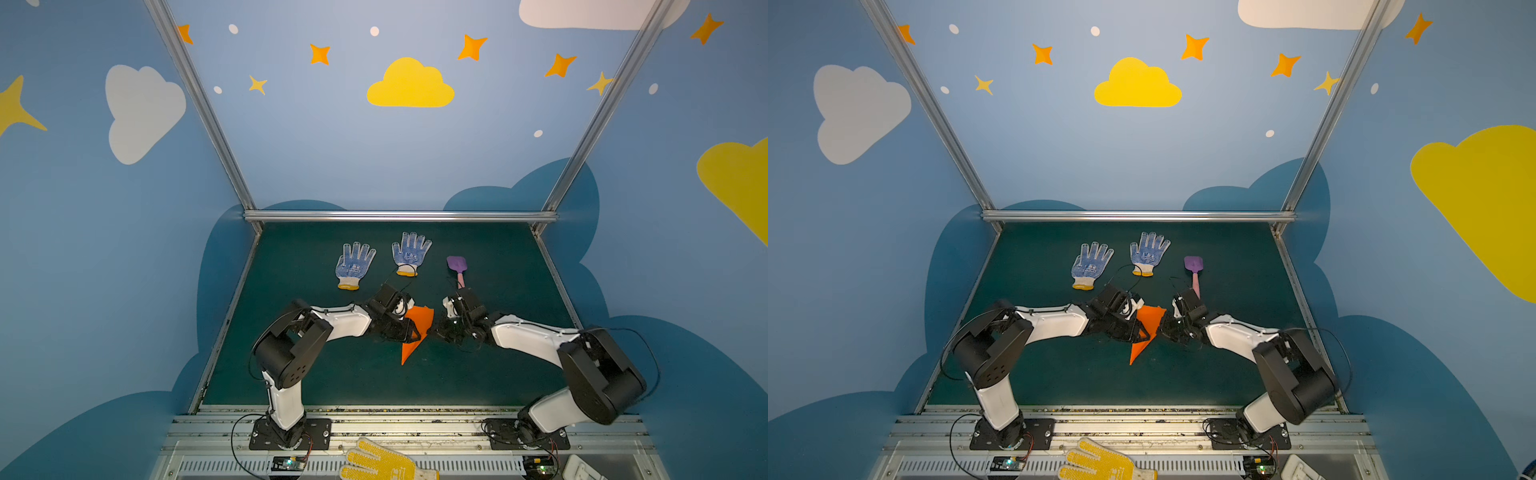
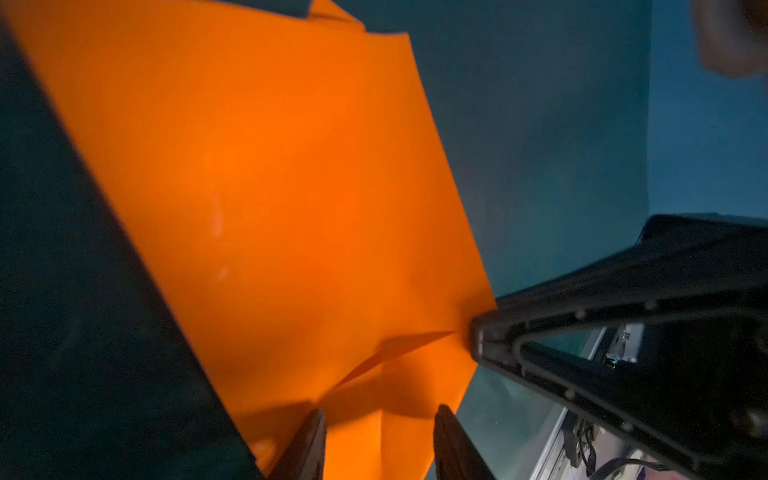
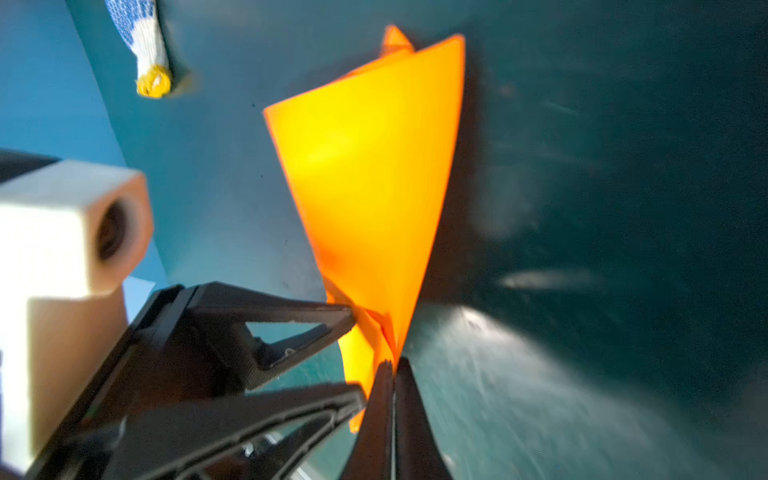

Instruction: Fold a paper plane with a square sheet of paper (fold left side to right side)

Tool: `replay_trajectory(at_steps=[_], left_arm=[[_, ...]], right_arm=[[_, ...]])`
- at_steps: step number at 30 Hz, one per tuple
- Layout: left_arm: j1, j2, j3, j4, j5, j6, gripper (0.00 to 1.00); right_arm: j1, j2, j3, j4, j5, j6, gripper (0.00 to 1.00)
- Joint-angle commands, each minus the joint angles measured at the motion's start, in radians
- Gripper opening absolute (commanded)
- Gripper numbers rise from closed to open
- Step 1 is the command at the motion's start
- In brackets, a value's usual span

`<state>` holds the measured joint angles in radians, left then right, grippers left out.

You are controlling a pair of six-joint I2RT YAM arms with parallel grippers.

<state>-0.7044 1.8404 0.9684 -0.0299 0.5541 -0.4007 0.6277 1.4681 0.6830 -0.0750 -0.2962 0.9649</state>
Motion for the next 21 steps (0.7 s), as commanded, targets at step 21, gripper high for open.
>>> replay_trajectory(at_steps=[21], left_arm=[[-0.013, -0.130, -0.046, -0.050, -0.028, 0.056, 0.57]], right_arm=[[0.065, -0.147, -0.057, -0.142, 0.221, 0.122, 0.00]])
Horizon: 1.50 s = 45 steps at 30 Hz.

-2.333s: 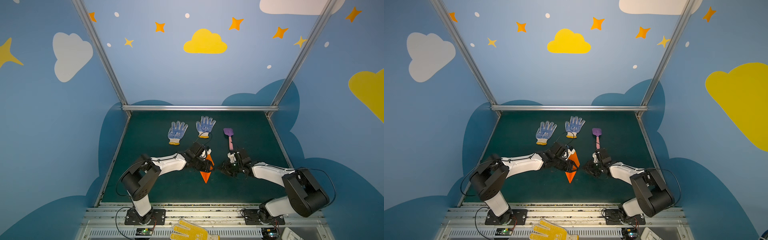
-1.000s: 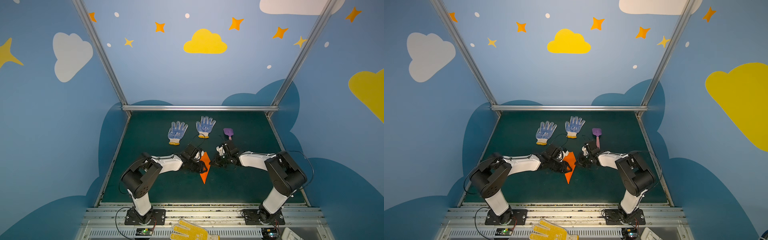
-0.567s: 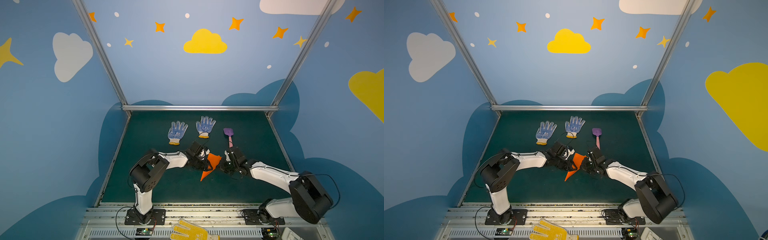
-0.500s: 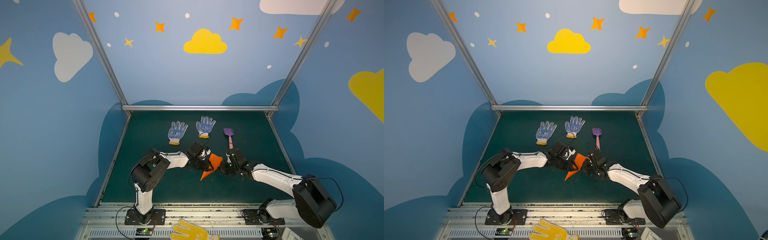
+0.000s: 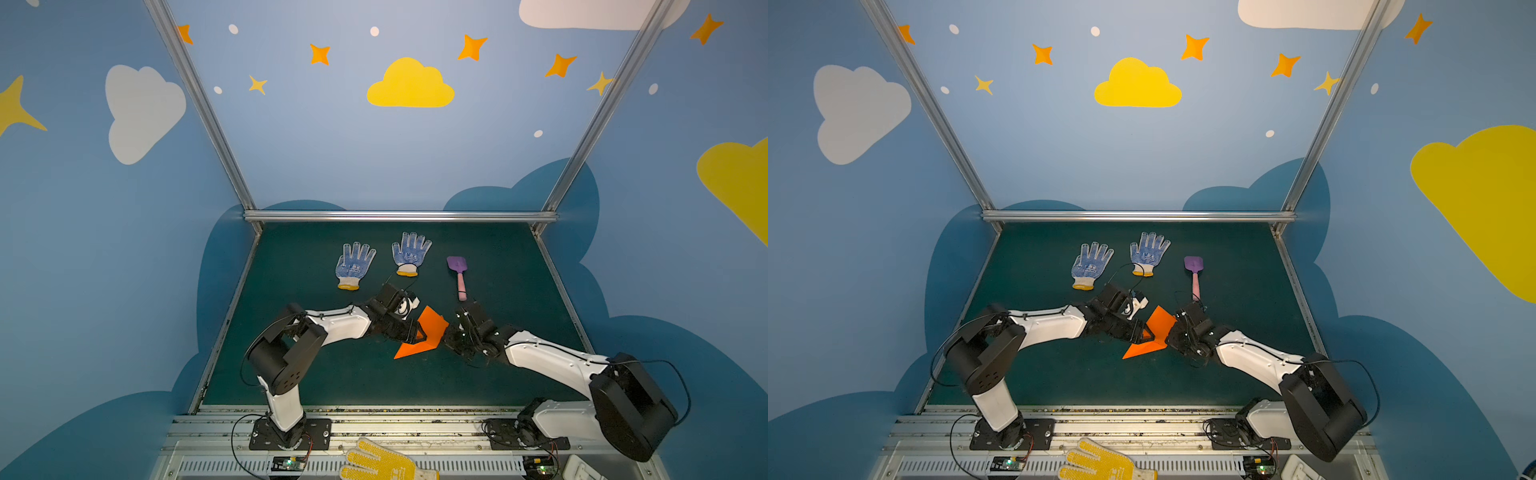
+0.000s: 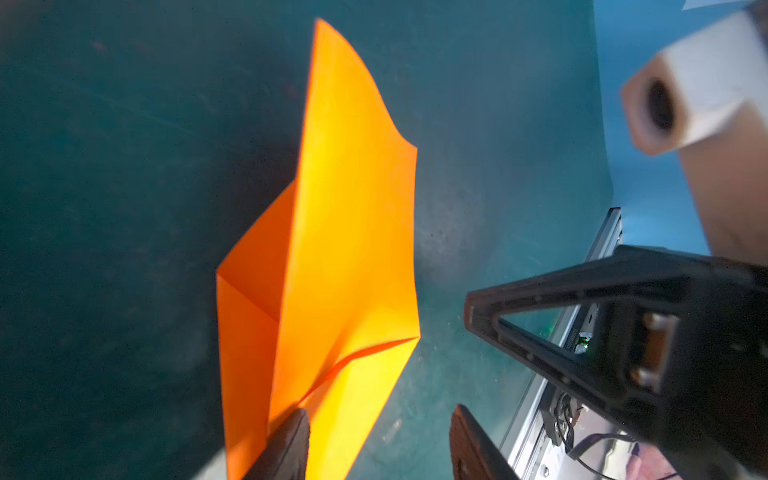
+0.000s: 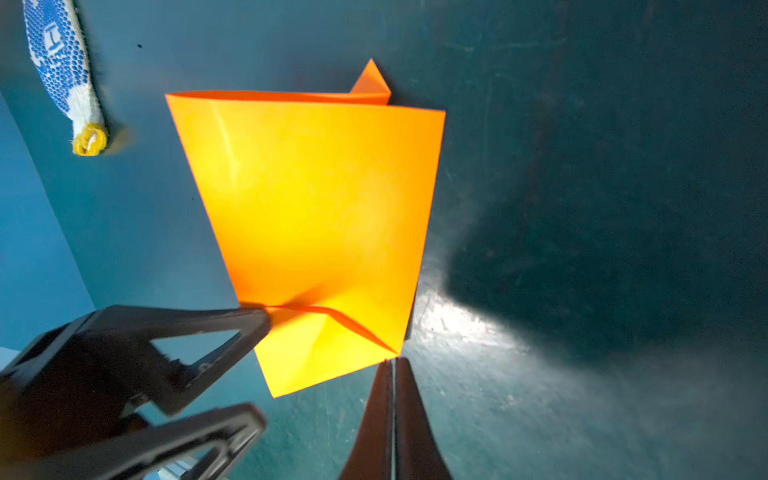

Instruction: Fold a paper plane with a square sheet of paper (fold left side to right side)

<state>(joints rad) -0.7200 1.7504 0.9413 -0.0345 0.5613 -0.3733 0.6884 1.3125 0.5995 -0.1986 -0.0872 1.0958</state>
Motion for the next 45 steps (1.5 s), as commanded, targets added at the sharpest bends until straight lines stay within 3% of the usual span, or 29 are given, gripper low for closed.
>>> replay_trajectory(at_steps=[1, 7, 13, 20, 25, 31, 45], left_arm=[[0.003, -0.051, -0.026, -0.049, -0.040, 0.030, 0.57], [0.002, -0.085, -0.040, -0.056, -0.048, 0.035, 0.57], [-0.025, -0.151, -0.063, 0.000, -0.010, 0.018, 0.54], [-0.055, -0.131, -0.053, 0.024, 0.028, 0.013, 0.44], [-0.088, -0.172, -0.074, 0.048, 0.006, 0.006, 0.42], [-0.090, -0.122, -0.052, 0.018, 0.022, 0.022, 0.40], [-0.018, -0.023, -0.032, 0.080, 0.015, 0.004, 0.39]], right_arm=[[0.005, 0.013, 0.029, -0.016, 0.008, -0.010, 0.00], [0.005, 0.018, 0.016, -0.017, 0.010, -0.003, 0.01], [0.003, -0.017, -0.012, -0.029, 0.018, 0.004, 0.18], [-0.003, -0.033, -0.037, -0.017, -0.015, 0.011, 0.40], [-0.008, -0.054, -0.066, -0.003, -0.029, 0.019, 0.44], [-0.019, -0.053, -0.084, 0.027, -0.058, 0.029, 0.50], [-0.043, -0.058, -0.118, 0.097, -0.111, 0.058, 0.51]])
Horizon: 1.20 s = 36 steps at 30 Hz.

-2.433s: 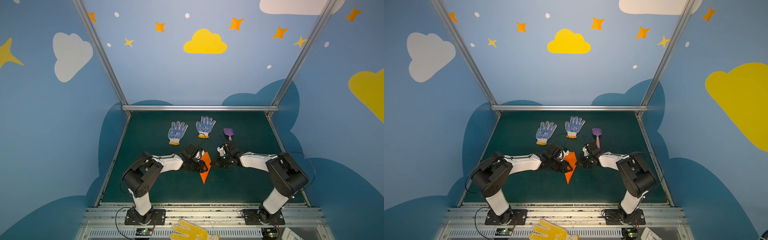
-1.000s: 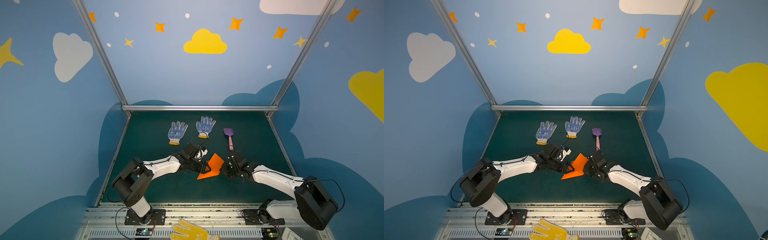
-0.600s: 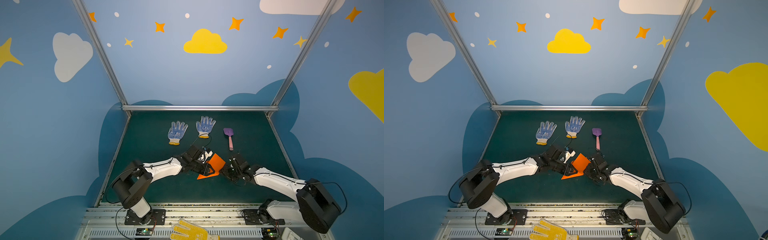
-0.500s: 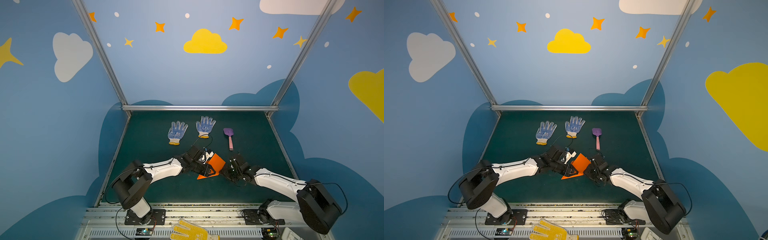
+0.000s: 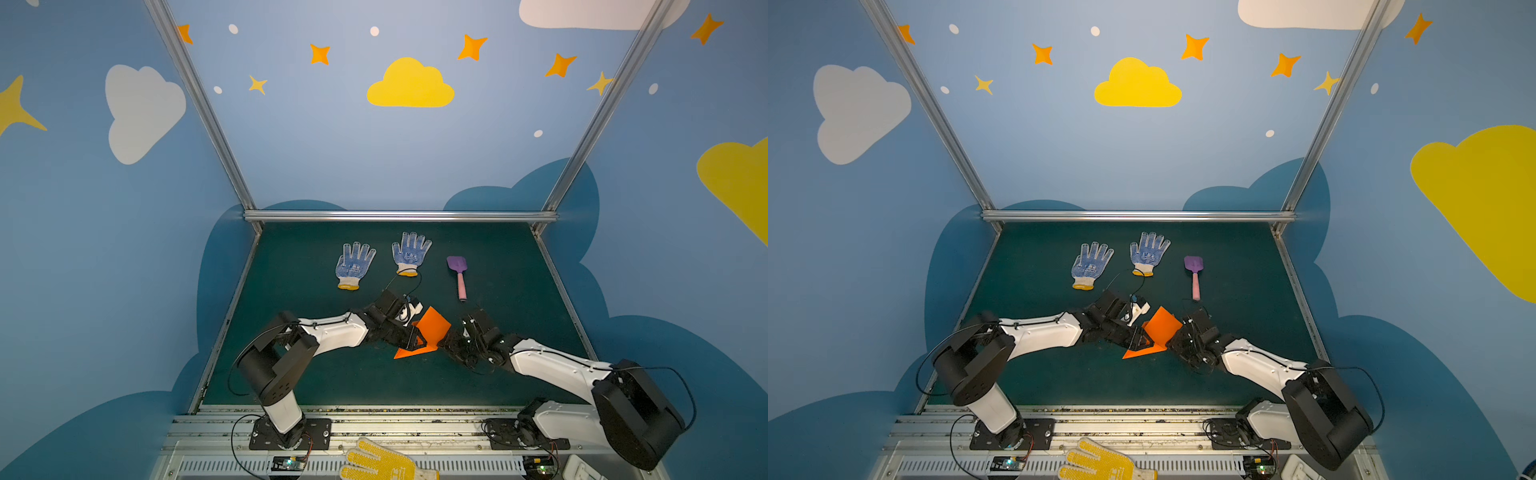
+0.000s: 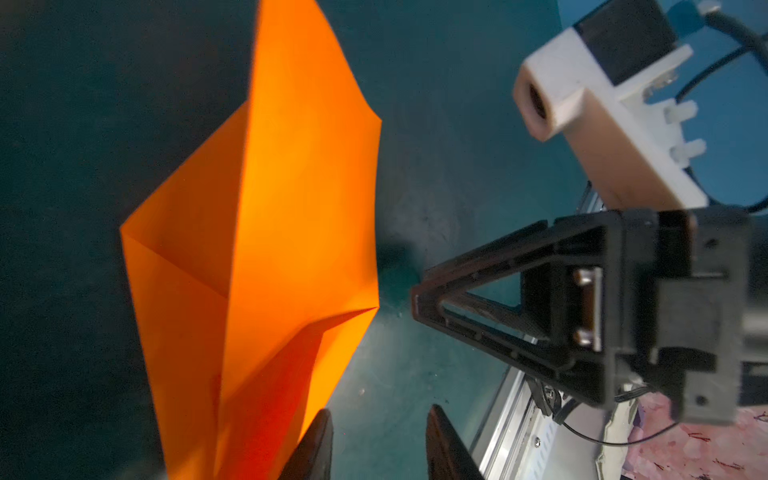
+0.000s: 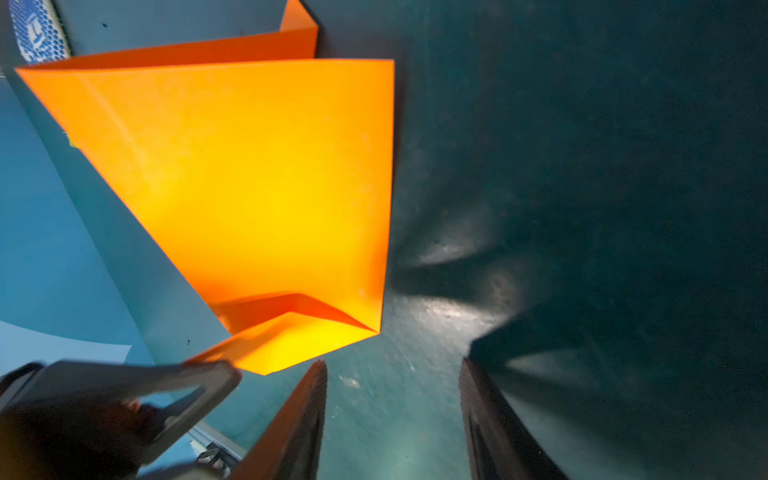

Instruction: Fold a paper plane with a square sheet of paper (fold left side to right side)

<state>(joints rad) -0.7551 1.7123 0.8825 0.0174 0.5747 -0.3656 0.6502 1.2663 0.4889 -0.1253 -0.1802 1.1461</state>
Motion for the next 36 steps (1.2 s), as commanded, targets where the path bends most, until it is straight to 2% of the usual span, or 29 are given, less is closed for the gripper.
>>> replay_trajectory(at_steps=[1, 13, 26, 34, 36], left_arm=[[0.022, 0.024, 0.027, 0.035, 0.005, -0.007, 0.39], [0.067, 0.105, 0.019, 0.087, 0.009, -0.017, 0.37], [0.101, 0.117, -0.027, 0.141, 0.031, -0.034, 0.37], [0.104, 0.124, -0.030, 0.150, 0.036, -0.039, 0.36], [0.105, 0.123, -0.030, 0.150, 0.036, -0.038, 0.36]], right_arm=[[-0.006, -0.009, -0.006, 0.030, -0.023, 0.007, 0.51], [-0.010, 0.071, 0.022, 0.119, -0.106, -0.012, 0.56], [-0.015, 0.180, 0.074, 0.191, -0.145, 0.007, 0.55], [-0.018, 0.246, 0.077, 0.253, -0.148, 0.040, 0.48], [-0.020, 0.255, 0.082, 0.255, -0.144, 0.041, 0.42]])
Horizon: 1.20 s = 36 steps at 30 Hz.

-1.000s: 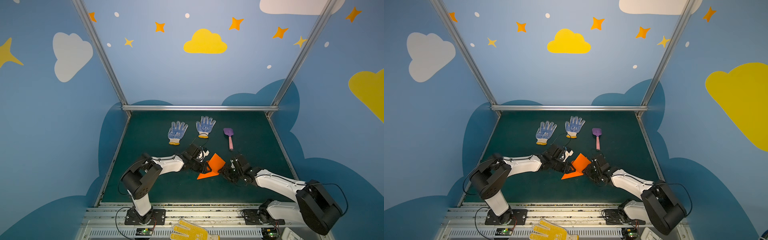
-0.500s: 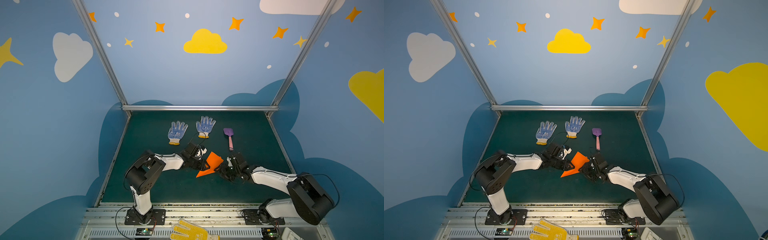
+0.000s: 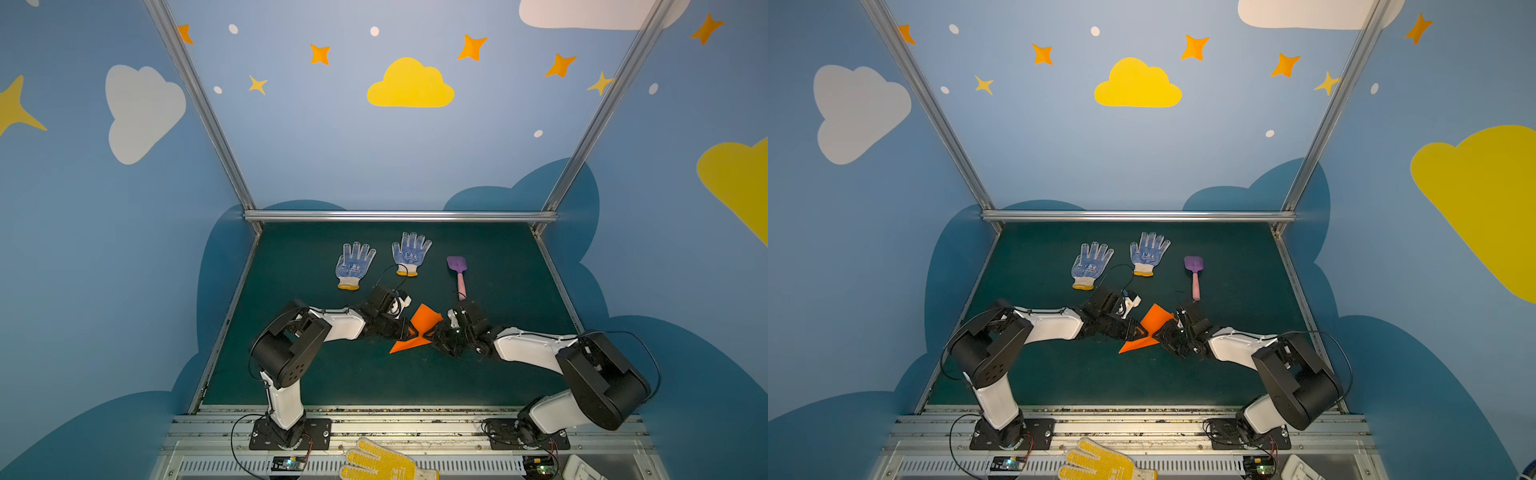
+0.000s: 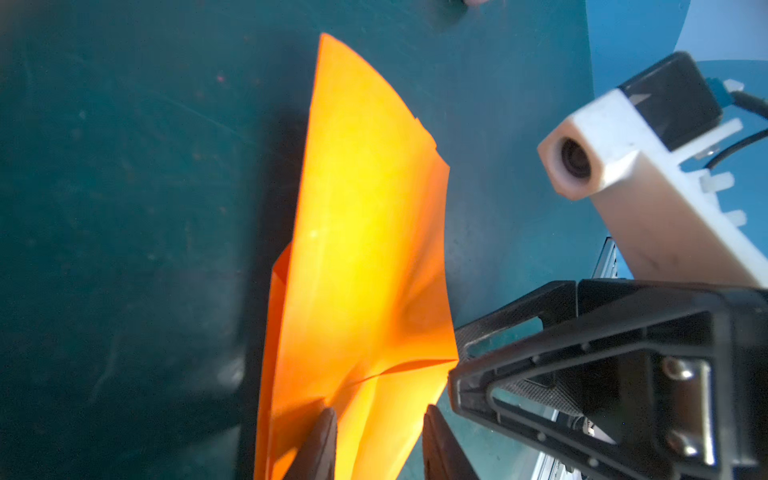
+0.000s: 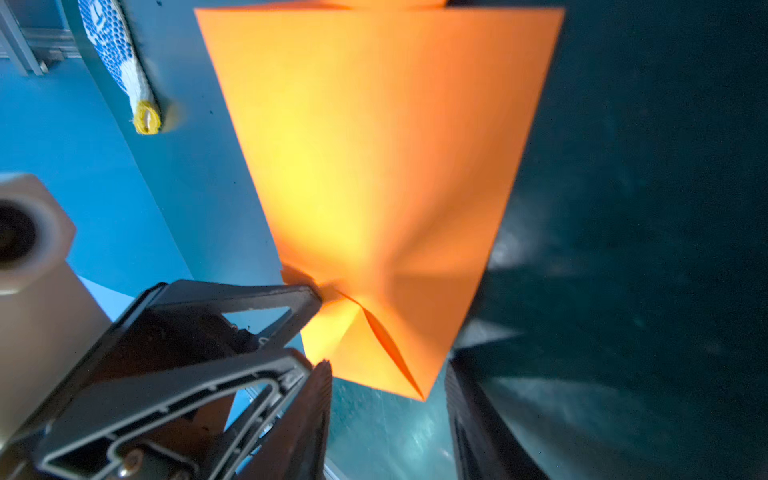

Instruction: Fold a paper plane with a square sheet of paper (fold left side to right side)

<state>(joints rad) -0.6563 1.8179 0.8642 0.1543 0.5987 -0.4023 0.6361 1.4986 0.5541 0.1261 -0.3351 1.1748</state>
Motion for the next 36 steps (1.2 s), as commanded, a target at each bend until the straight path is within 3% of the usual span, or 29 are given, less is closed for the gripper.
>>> replay_trajectory(at_steps=[1, 7, 8, 16, 27, 33, 36], left_arm=[[0.005, 0.016, -0.010, 0.013, 0.015, -0.004, 0.36], [0.007, -0.001, 0.013, -0.018, 0.020, 0.004, 0.36], [0.007, -0.011, 0.018, -0.030, 0.020, 0.007, 0.36], [-0.007, -0.148, 0.030, -0.175, -0.047, 0.043, 0.42], [-0.167, -0.294, -0.009, -0.306, -0.329, 0.147, 0.50], [-0.252, -0.295, -0.023, -0.303, -0.518, 0.185, 0.50], [-0.282, -0.276, -0.024, -0.291, -0.554, 0.206, 0.49]], right_arm=[[-0.007, 0.027, 0.019, 0.003, 0.013, 0.012, 0.39], [-0.026, 0.051, 0.039, -0.019, 0.015, -0.007, 0.02], [-0.029, 0.049, 0.041, -0.026, 0.010, -0.013, 0.00], [-0.046, -0.019, 0.065, -0.116, 0.004, -0.055, 0.00], [-0.048, -0.128, 0.113, -0.262, 0.001, -0.078, 0.00], [-0.045, -0.157, 0.153, -0.311, 0.007, -0.084, 0.00], [-0.042, -0.158, 0.155, -0.317, 0.007, -0.078, 0.00]])
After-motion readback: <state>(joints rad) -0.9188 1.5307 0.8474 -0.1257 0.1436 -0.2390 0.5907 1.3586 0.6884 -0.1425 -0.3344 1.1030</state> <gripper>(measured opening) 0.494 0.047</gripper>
